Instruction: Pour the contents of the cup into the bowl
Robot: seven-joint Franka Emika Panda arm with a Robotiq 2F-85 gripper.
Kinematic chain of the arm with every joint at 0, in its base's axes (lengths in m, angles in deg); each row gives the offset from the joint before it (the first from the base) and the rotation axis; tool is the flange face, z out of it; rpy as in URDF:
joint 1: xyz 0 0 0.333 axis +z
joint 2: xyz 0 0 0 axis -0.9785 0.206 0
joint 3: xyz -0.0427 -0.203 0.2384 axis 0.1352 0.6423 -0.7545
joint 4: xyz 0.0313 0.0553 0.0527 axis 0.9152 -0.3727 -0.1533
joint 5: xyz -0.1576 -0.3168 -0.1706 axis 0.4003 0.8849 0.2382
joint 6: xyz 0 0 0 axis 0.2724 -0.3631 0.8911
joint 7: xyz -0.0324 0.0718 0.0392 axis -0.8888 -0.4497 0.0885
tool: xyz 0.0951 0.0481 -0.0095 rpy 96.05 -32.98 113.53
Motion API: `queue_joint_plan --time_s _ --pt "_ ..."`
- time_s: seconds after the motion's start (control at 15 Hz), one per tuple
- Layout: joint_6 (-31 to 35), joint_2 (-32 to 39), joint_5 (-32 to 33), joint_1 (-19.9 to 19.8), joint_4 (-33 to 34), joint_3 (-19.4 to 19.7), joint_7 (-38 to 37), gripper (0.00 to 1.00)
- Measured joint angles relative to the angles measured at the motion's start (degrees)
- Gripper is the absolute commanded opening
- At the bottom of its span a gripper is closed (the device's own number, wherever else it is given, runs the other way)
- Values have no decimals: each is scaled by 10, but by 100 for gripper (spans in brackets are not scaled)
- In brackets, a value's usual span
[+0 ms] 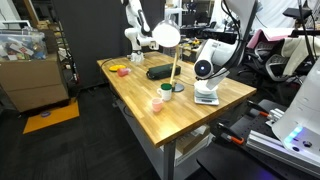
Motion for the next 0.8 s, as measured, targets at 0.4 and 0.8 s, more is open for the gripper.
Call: queue_joint_plan --time_s 0.4,0.8 --pt "-26 36 0 0 23 -3 16 52" --pt "-46 43 0 0 29 -5 23 52"
